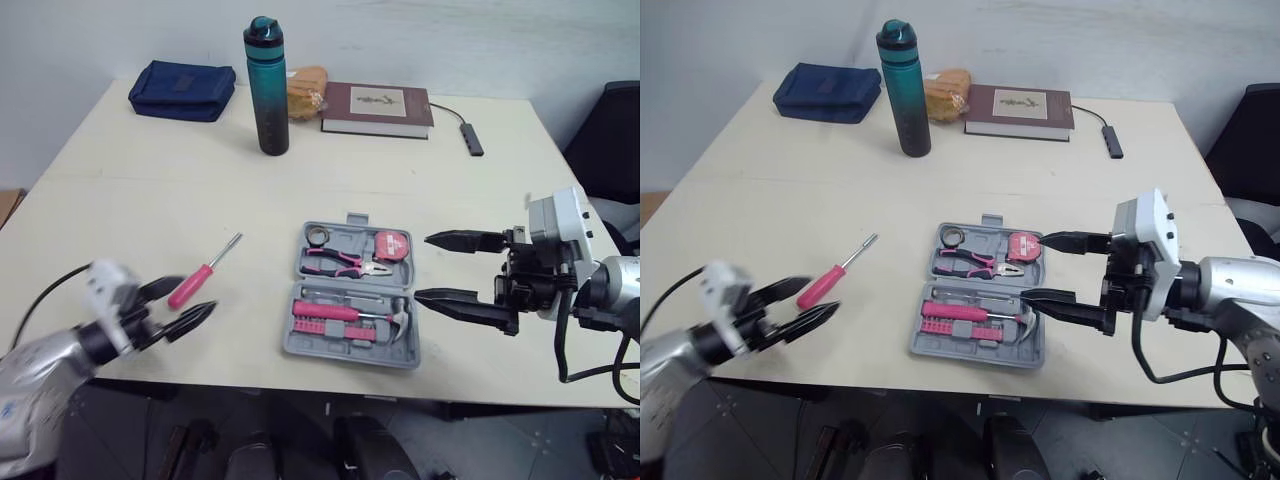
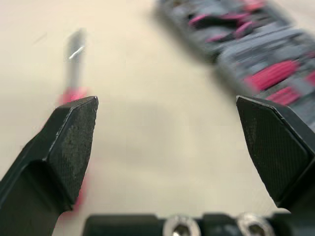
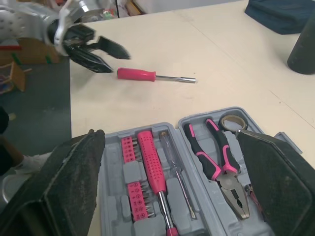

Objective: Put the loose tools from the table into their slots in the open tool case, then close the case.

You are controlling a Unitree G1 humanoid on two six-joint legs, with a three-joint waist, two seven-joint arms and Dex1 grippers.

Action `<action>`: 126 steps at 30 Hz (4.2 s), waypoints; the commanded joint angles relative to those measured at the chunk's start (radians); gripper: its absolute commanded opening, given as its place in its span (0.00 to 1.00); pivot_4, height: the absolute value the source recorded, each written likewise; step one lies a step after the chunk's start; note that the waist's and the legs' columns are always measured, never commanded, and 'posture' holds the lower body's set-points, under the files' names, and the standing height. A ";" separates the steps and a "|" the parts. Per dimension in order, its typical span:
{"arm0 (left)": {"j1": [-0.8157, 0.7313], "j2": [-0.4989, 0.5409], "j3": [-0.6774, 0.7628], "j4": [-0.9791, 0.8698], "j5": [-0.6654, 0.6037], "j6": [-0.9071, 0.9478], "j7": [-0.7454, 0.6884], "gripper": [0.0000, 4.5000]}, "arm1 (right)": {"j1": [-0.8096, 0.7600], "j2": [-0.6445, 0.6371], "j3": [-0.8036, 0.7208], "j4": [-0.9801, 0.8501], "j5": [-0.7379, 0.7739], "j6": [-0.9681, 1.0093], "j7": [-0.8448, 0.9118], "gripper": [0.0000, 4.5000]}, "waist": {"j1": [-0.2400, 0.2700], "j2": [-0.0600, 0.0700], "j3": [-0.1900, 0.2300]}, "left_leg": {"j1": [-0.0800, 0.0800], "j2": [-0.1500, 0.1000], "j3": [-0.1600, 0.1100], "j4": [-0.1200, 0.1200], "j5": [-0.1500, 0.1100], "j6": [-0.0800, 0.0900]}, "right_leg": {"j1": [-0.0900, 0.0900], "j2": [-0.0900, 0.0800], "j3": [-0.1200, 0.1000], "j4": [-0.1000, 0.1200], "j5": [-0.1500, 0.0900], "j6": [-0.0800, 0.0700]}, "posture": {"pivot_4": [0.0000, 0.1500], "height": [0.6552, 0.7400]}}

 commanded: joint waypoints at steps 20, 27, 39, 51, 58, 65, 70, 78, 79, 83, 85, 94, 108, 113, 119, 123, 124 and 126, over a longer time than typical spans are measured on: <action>-0.063 0.213 -0.139 0.088 0.085 0.021 0.058 1.00 | 0.007 0.023 0.089 -0.045 -0.049 -0.099 -0.018 0.98 | 0.002 0.000 0.000 | 0.000 0.000 0.000 -0.001 -0.003 0.001 | 0.001 0.000 -0.001 -0.003 0.001 -0.001 | 1.00 0.97; -0.305 0.262 -0.329 0.274 0.174 0.042 0.075 1.00 | 0.045 0.038 0.106 -0.113 -0.047 -0.099 -0.076 0.98 | 0.000 0.000 0.000 | -0.001 0.000 0.001 -0.001 -0.002 0.000 | -0.001 -0.001 -0.001 -0.003 0.001 -0.001 | 1.00 0.97; -0.446 0.248 -0.474 0.400 0.259 -0.009 0.025 0.31 | 0.092 0.042 0.101 -0.174 -0.043 -0.100 -0.134 1.00 | 0.005 0.000 0.000 | -0.001 0.000 0.002 -0.001 -0.001 -0.001 | -0.002 0.000 -0.001 0.000 0.001 -0.001 | 1.00 0.97; -0.497 0.340 -0.416 0.245 0.105 -0.017 -0.228 0.12 | 0.120 0.026 0.087 -0.184 -0.041 -0.107 -0.125 1.00 | 0.004 0.000 0.000 | -0.002 0.000 0.002 -0.001 -0.001 -0.001 | -0.002 0.000 -0.001 -0.001 0.001 -0.001 | 1.00 0.97; -0.675 0.359 -0.659 0.049 0.047 0.078 -0.392 0.12 | 0.179 -0.001 0.070 -0.202 -0.060 -0.101 -0.118 1.00 | 0.012 0.000 0.000 | -0.002 -0.001 0.003 0.000 -0.001 -0.001 | -0.002 0.000 -0.001 -0.001 0.001 -0.001 | 1.00 0.97; -0.911 0.223 -0.963 0.098 0.112 0.255 -0.390 0.12 | 0.402 -0.021 -0.029 -0.258 -0.039 -0.055 -0.126 1.00 | 0.023 0.000 0.000 | -0.002 -0.001 0.002 0.001 0.000 -0.002 | -0.001 0.003 0.001 0.000 0.001 0.000 | 1.00 0.97; -0.949 0.162 -1.077 0.112 0.150 0.243 -0.416 0.12 | 0.501 0.001 -0.124 -0.303 0.008 -0.026 -0.180 1.00 | 0.017 0.000 0.000 | -0.001 -0.001 0.000 0.001 0.000 -0.003 | -0.002 0.004 0.003 0.001 0.001 0.000 | 1.00 0.97; -0.991 0.119 -1.179 0.202 0.256 0.174 -0.436 0.12 | 0.614 0.020 -0.222 -0.362 0.084 -0.004 -0.251 1.00 | 0.027 0.000 0.000 | -0.001 -0.001 -0.001 0.002 0.000 -0.003 | -0.001 0.004 0.004 0.002 0.001 0.000 | 1.00 0.97; -0.993 0.114 -1.186 0.209 0.267 0.164 -0.439 0.12 | 0.623 0.019 -0.228 -0.364 0.086 -0.005 -0.256 1.00 | 0.029 0.000 0.000 | -0.001 -0.001 -0.001 0.002 0.000 -0.003 | -0.001 0.004 0.004 0.001 0.001 0.000 | 1.00 0.97; -0.984 0.094 -1.206 0.222 0.298 0.144 -0.445 0.12 | 0.640 0.019 -0.243 -0.373 0.101 -0.009 -0.278 1.00 | 0.030 0.000 0.000 | -0.001 -0.002 -0.001 0.002 0.000 -0.002 | -0.001 0.004 0.004 0.001 0.001 0.000 | 1.00 0.97; -0.976 0.089 -1.206 0.219 0.305 0.143 -0.451 0.12 | 0.646 0.020 -0.246 -0.376 0.106 -0.011 -0.289 1.00 | 0.029 0.000 0.000 | -0.001 -0.002 -0.001 0.002 0.000 -0.002 | -0.001 0.004 0.004 0.001 0.001 0.000 | 1.00 0.97; -0.957 0.065 -1.190 0.224 0.315 0.122 -0.453 0.23 | 0.646 0.008 -0.231 -0.373 0.096 -0.018 -0.305 1.00 | 0.030 0.000 0.000 | -0.001 -0.002 -0.001 0.003 0.000 -0.002 | -0.001 0.004 0.004 0.002 0.001 0.000 | 1.00 0.97; -0.855 0.072 -0.960 0.240 0.192 -0.156 -0.586 0.99 | 0.625 0.013 -0.194 -0.364 0.061 -0.031 -0.306 1.00 | 0.030 0.000 0.000 | 0.000 -0.002 -0.001 0.004 0.000 -0.002 | -0.001 0.003 0.003 0.003 0.001 0.000 | 1.00 0.97; -0.791 -0.027 -0.950 0.353 0.228 -0.354 -0.566 0.60 | 0.606 0.010 -0.176 -0.356 0.052 -0.039 -0.307 1.00 | 0.030 0.000 0.000 | -0.001 -0.002 -0.002 0.006 0.000 -0.002 | 0.000 0.003 0.003 0.004 0.002 0.001 | 1.00 0.97; -0.797 -0.088 -0.984 0.418 0.280 -0.365 -0.537 0.01 | 0.587 0.011 -0.153 -0.352 0.036 -0.040 -0.311 1.00 | 0.028 0.000 0.000 | -0.001 -0.002 -0.002 0.006 0.000 -0.001 | 0.000 0.004 0.003 0.004 0.002 0.001 | 1.00 0.97; -0.800 -0.098 -1.006 0.447 0.329 -0.360 -0.523 0.01 | 0.589 0.014 -0.153 -0.357 0.035 -0.040 -0.313 1.00 | 0.028 0.000 0.000 | 0.000 -0.001 -0.002 0.006 0.000 -0.002 | 0.000 0.004 0.003 0.004 0.002 0.001 | 1.00 0.97; -0.802 -0.100 -1.013 0.454 0.343 -0.356 -0.518 0.01 | 0.592 0.015 -0.156 -0.360 0.037 -0.040 -0.313 1.00 | 0.029 0.000 0.000 | 0.000 -0.002 -0.002 0.006 0.000 -0.001 | 0.000 0.004 0.003 0.004 0.002 0.001 | 1.00 0.97; -0.805 -0.100 -1.036 0.470 0.380 -0.363 -0.514 0.01 | 0.596 0.016 -0.158 -0.363 0.036 -0.041 -0.314 1.00 | 0.029 0.000 0.000 | -0.001 -0.002 -0.002 0.006 0.000 -0.001 | 0.000 0.004 0.003 0.004 0.002 0.001 | 1.00 0.97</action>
